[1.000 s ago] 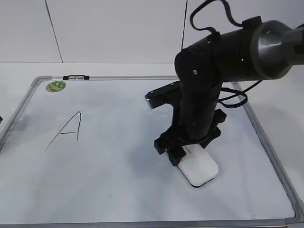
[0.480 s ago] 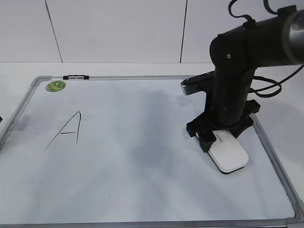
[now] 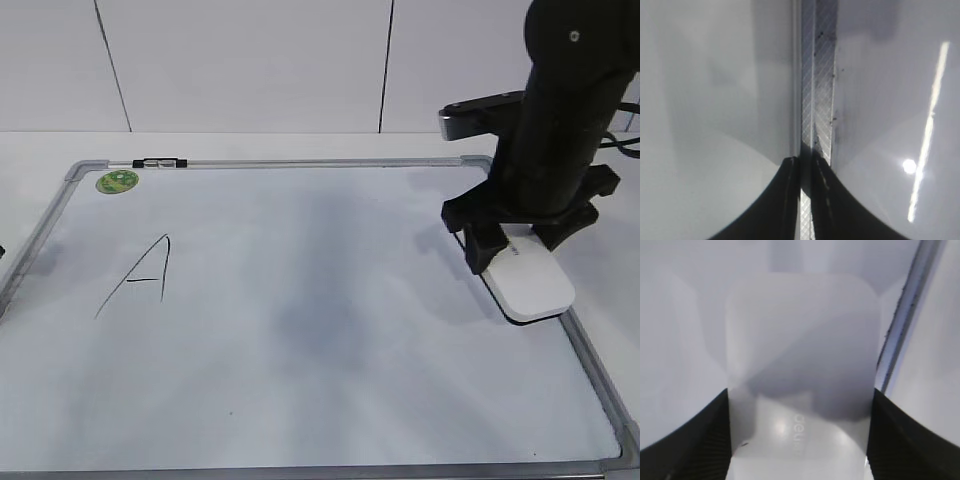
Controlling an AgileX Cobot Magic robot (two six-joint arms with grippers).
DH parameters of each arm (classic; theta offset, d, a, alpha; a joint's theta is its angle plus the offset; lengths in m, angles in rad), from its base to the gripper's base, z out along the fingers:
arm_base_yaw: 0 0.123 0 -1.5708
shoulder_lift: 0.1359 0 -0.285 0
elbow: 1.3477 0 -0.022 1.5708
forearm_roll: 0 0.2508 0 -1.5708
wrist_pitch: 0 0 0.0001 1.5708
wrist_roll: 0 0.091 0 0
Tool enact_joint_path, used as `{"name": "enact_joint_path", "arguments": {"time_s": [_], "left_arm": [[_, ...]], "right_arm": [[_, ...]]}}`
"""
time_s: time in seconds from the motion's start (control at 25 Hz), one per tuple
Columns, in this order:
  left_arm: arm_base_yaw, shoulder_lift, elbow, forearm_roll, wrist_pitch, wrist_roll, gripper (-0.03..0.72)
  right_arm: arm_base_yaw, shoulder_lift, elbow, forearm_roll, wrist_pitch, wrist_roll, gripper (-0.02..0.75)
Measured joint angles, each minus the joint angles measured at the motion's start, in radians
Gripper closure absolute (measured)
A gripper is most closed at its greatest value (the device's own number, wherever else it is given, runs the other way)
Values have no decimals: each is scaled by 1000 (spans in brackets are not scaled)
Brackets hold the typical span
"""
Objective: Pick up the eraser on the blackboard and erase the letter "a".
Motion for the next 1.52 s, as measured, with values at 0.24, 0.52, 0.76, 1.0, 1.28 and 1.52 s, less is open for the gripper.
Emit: {"name": "enact_joint_path", "arguments": {"time_s": [0.24, 0.52, 0.76, 1.0, 1.28, 1.52], "left_arm": [[0, 0, 0, 0, 1, 0, 650], [0, 0, 0, 0, 1, 0, 650], [0, 0, 0, 0, 1, 0, 650], [0, 0, 0, 0, 1, 0, 650], [0, 0, 0, -1, 1, 0, 650], [0, 0, 0, -2, 2, 0, 650]], "right_arm": [[-117, 0, 0, 0, -32, 16, 194], [-159, 0, 0, -18, -49, 104, 194], [-159, 0, 0, -18, -53, 109, 194], [-159, 0, 0, -18, -79, 112, 194], [-159, 49, 0, -18, -99, 112, 194], [-159, 102, 0, -18, -145, 112, 194]]}}
